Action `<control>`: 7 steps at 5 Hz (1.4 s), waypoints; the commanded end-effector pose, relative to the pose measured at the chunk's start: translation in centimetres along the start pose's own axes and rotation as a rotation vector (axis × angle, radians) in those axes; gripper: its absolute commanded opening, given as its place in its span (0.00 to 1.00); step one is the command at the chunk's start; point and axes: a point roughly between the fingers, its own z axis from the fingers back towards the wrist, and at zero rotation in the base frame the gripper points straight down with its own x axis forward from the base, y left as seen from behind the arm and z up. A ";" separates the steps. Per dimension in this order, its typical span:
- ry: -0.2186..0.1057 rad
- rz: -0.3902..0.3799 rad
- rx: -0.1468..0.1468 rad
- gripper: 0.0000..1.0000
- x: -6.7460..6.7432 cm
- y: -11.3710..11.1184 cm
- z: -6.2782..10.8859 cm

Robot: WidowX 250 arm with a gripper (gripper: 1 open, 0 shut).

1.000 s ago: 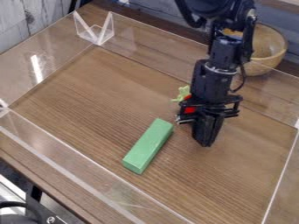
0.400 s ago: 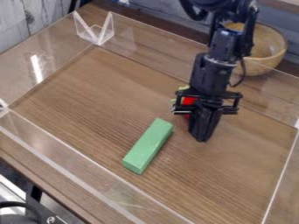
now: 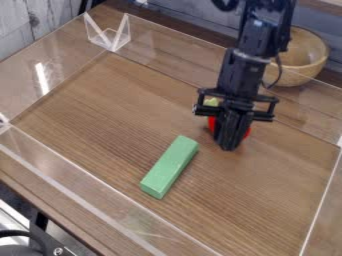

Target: Move the red object to the left side of the table

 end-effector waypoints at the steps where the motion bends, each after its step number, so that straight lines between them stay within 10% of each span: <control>1: -0.057 -0.076 -0.054 0.00 0.4 0.7 3.7; 6: -0.100 -0.511 -0.022 0.00 3.0 4.4 7.7; 7: -0.107 -0.558 -0.015 1.00 4.3 5.3 7.6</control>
